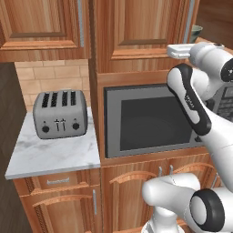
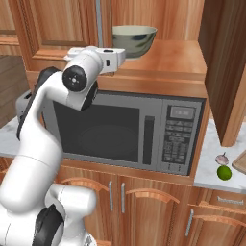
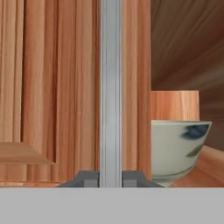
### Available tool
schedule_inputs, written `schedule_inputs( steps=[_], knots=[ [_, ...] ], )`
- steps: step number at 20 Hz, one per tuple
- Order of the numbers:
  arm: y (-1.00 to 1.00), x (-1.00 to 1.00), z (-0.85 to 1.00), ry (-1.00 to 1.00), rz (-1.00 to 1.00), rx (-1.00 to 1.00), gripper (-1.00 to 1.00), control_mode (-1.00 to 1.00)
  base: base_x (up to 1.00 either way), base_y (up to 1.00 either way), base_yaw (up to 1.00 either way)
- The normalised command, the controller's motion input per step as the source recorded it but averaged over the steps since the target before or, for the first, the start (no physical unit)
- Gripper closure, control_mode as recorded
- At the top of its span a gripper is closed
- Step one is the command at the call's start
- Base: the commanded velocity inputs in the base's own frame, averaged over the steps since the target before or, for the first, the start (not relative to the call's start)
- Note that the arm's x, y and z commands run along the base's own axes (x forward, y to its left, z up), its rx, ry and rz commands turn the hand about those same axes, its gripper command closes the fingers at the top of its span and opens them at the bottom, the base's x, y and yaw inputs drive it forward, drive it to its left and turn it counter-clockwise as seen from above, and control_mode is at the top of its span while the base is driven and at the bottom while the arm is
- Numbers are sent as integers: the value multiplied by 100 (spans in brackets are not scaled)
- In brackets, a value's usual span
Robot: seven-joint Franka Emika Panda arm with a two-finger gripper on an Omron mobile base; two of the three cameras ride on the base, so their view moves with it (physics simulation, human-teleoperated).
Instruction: Open the cabinet. Place the bowl and condiment on the counter. Then place the lime and garlic on the cutting board.
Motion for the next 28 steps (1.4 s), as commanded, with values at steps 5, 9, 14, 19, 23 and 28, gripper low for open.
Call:
schedule_inputs(
  steps=[5,9,14,19,23,28],
  knots=[
    [1,-14,0,0,0,0,100,-100,0,0,0],
    [-7,-40,0,0,0,0,100,-100,0,0,0],
    [-7,-57,0,0,-2,0,100,-100,0,0,0],
    [0,-57,-1,3,-5,0,100,-100,0,0,0],
    [0,-44,-3,8,-6,-2,100,-100,0,0,0],
    [0,-38,-3,10,-6,-4,100,-100,0,0,0]
  ],
)
